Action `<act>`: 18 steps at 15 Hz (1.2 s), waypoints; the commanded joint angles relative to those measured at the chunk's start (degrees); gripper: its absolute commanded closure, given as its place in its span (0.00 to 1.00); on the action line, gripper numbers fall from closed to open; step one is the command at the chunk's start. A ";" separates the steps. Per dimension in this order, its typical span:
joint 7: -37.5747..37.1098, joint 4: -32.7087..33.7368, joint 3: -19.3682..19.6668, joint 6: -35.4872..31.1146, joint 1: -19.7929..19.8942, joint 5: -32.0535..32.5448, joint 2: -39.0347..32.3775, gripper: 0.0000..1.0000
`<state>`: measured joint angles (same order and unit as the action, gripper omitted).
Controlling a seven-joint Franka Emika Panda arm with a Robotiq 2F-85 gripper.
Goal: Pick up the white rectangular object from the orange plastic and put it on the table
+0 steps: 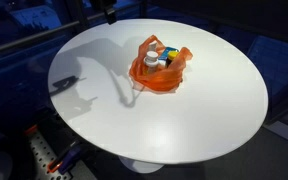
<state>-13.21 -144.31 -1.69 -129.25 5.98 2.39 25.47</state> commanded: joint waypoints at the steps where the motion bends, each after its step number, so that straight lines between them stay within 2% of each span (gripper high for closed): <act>1: -0.08 0.10 0.27 0.16 -0.27 0.14 0.00 0.00; 4: -0.47 0.80 0.04 0.21 -0.08 0.59 -0.42 0.00; 10: -5.48 7.44 -0.82 -0.63 1.62 2.67 -5.85 0.00; 18: -18.11 16.10 1.33 -3.27 5.77 11.26 -18.41 0.00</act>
<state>-26.62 -132.60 -1.25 -132.40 10.81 10.51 12.13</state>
